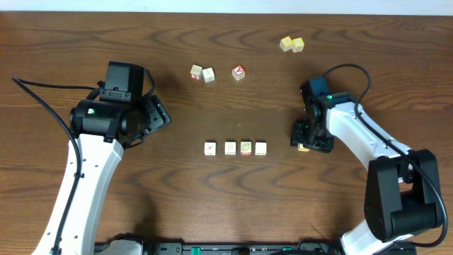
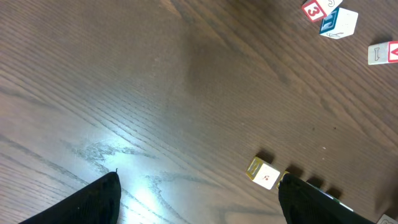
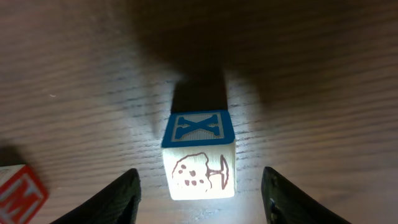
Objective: Lift 5 blocks
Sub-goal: 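Lower the right gripper onto the blue X block and grasp it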
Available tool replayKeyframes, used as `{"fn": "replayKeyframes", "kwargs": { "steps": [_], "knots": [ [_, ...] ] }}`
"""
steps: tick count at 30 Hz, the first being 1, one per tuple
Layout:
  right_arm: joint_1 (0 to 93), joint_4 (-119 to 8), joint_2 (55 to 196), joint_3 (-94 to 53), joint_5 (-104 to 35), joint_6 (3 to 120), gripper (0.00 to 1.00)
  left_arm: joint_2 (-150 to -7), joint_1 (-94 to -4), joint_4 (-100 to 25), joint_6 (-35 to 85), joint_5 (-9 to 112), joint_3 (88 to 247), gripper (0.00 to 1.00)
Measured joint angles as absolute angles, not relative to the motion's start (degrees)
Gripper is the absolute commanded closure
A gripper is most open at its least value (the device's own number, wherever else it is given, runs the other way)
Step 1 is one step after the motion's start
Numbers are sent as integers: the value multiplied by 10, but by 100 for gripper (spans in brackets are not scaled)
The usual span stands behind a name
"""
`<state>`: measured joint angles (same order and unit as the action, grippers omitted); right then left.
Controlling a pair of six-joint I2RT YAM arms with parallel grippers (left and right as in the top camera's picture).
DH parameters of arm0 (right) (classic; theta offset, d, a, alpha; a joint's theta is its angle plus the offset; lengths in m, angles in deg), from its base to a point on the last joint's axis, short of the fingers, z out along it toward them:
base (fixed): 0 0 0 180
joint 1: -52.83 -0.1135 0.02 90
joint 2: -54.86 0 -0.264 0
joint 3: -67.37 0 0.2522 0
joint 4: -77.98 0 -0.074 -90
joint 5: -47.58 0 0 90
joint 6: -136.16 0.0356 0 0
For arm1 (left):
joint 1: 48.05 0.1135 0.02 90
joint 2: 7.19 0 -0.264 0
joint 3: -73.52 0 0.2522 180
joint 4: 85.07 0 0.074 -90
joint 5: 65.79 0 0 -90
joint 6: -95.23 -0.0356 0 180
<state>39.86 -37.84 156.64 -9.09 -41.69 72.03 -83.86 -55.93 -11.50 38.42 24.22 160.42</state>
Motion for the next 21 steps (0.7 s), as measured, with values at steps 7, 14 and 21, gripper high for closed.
{"fn": "replayKeyframes", "kwargs": {
  "steps": [7, 14, 21],
  "knots": [
    [399, -418, 1566, -47, -413, 705, 55, -839, -559, -115, 384, 242, 1604, 19],
    [399, -435, 1566, -44, -409, 661, 61, -839, -559, -115, 384, 242, 1604, 19],
    [399, -453, 1566, -44, -409, 625, 60, -839, -559, -115, 384, 242, 1604, 19]
  ]
}}
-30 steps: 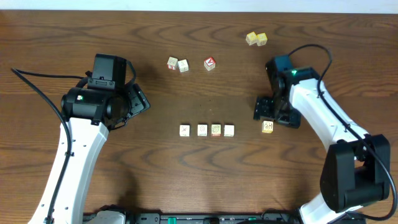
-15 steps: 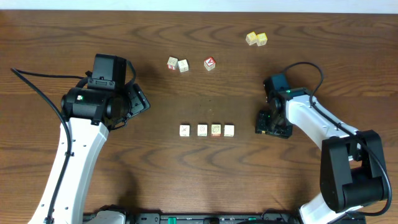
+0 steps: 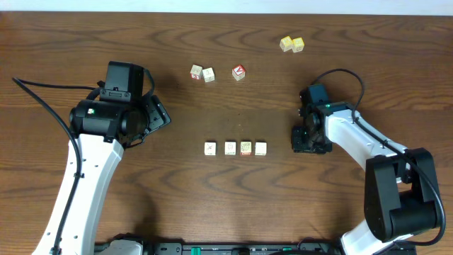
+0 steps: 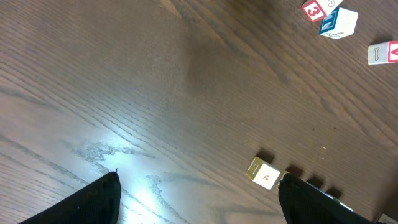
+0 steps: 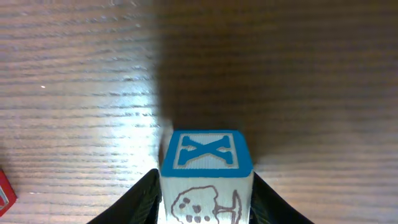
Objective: Lift 5 blocks
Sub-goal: 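Lower the right gripper onto the blue X block and grasp it, then move the X block with the right gripper leftward toward the row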
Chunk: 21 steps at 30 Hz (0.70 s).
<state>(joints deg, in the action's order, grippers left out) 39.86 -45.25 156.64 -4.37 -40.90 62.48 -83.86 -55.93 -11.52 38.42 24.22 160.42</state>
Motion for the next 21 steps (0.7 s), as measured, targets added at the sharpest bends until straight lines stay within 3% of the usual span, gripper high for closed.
{"fn": "replayKeyframes", "kwargs": {
  "steps": [4, 10, 15, 21],
  "knots": [
    [399, -459, 1566, -44, -409, 611, 68, -839, -559, -115, 384, 242, 1604, 19],
    [399, -453, 1566, -44, -408, 606, 70, -839, -559, -115, 384, 242, 1604, 19],
    [395, -431, 1566, -44, -385, 607, 77, -839, -559, -115, 384, 242, 1604, 19],
    [379, -402, 1566, -45, -336, 650, 76, -839, -559, -115, 384, 242, 1604, 19]
  ]
}}
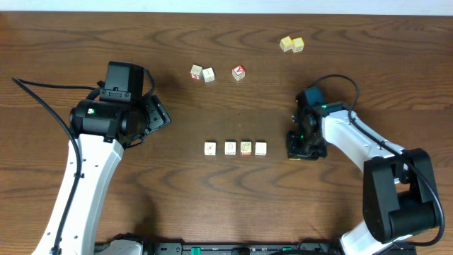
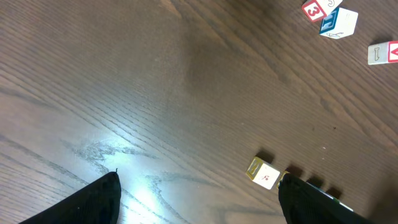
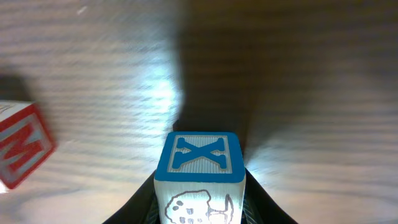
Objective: Lift 5 blocks
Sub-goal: 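Move the X block with the right gripper leftward toward the row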
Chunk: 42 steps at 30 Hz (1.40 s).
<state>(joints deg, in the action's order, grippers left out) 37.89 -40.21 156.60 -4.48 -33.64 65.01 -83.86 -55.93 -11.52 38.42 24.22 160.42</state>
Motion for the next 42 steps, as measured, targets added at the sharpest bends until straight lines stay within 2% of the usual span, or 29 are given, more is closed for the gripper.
{"fn": "replayKeyframes", "kwargs": {
  "steps": [14, 42],
  "knots": [
    [335, -442, 1566, -44, -285, 717, 75, -839, -559, -115, 384, 242, 1604, 19],
    [281, -467, 1566, -44, -370, 730, 72, -839, -559, -115, 384, 242, 1604, 19]
  ]
}}
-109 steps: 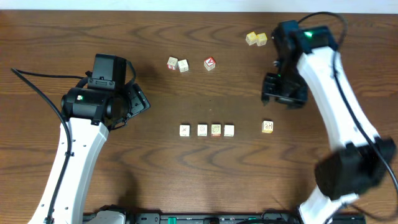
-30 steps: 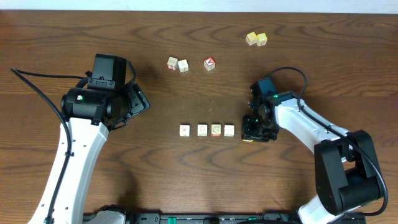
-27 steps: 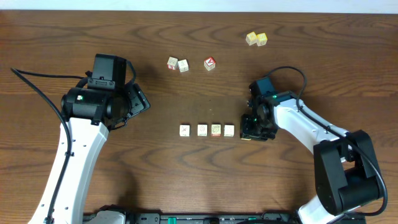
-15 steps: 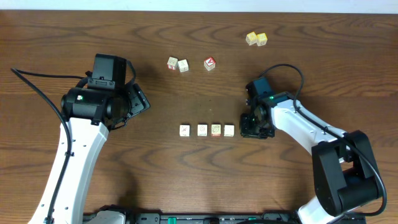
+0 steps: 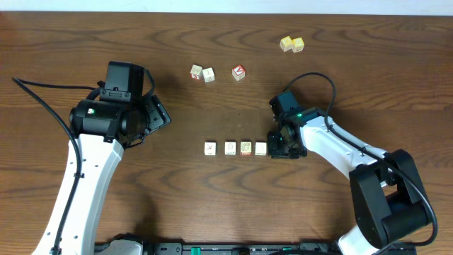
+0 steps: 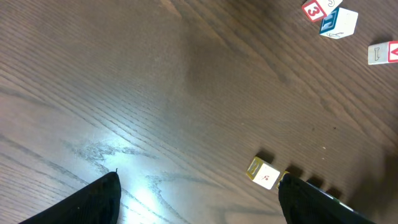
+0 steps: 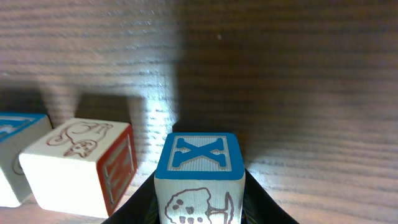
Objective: Lift 5 blocks
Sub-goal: 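Move the X block with the right gripper leftward toward the row, then set the X block at the row's right end, holding it in place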
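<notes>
My right gripper (image 7: 200, 190) is shut on a wooden block with a blue X on top (image 7: 200, 168) and a tree drawing on its front. In the overhead view this gripper (image 5: 284, 146) sits just right of a row of blocks (image 5: 235, 148), next to the row's right-end block (image 5: 260, 149). The right wrist view shows that neighbour as a red-sided block (image 7: 81, 163) close on the left. My left gripper (image 6: 199, 205) is open over bare table, with a small yellow-and-white block (image 6: 264, 173) by its right finger (image 6: 323, 202).
Further back on the table lie two blocks (image 5: 202, 73) side by side, a red-faced block (image 5: 238, 71) and a yellow pair (image 5: 291, 44). The right arm's cable (image 5: 311, 78) loops above its wrist. The left arm (image 5: 106, 120) stands at the left side.
My right gripper, still shut on the X block, has moved left and now sits beside the right end of the row. The left arm has not moved.
At first my right gripper was open around the X block, which stood apart to the right of the row. Then it was shut on the block. It then stood further left with it, and now holds it next to the red-sided end block.
</notes>
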Available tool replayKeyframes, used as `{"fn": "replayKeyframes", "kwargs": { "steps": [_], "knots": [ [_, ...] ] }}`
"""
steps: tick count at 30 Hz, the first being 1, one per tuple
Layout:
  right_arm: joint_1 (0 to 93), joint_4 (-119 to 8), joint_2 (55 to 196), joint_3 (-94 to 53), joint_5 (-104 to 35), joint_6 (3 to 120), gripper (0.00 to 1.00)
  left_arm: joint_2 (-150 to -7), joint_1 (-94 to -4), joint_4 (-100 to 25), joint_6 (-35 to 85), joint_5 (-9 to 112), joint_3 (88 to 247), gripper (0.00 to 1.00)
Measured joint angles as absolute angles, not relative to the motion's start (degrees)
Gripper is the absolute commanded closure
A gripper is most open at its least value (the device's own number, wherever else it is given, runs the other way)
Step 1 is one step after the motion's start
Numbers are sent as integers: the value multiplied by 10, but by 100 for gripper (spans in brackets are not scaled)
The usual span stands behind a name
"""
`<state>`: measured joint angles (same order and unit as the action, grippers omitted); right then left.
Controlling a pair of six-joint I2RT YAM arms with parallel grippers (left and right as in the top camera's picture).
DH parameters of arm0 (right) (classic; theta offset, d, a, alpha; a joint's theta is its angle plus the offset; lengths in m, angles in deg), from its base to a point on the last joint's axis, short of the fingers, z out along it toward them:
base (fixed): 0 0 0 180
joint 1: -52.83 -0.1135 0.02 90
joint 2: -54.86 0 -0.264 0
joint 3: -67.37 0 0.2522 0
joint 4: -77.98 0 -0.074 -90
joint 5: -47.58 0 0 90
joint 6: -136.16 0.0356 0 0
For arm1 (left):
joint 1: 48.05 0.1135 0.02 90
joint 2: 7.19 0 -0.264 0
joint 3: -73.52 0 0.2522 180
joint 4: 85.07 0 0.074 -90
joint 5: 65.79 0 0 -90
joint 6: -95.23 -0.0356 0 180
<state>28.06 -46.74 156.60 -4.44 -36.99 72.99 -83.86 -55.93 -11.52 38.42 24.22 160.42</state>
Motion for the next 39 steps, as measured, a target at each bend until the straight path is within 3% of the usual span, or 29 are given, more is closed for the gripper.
{"fn": "replayKeyframes", "kwargs": {
  "steps": [39],
  "knots": [
    [281, -462, 1566, -44, -371, 759, 72, -839, -559, -115, 384, 242, 1604, 19]
  ]
}}
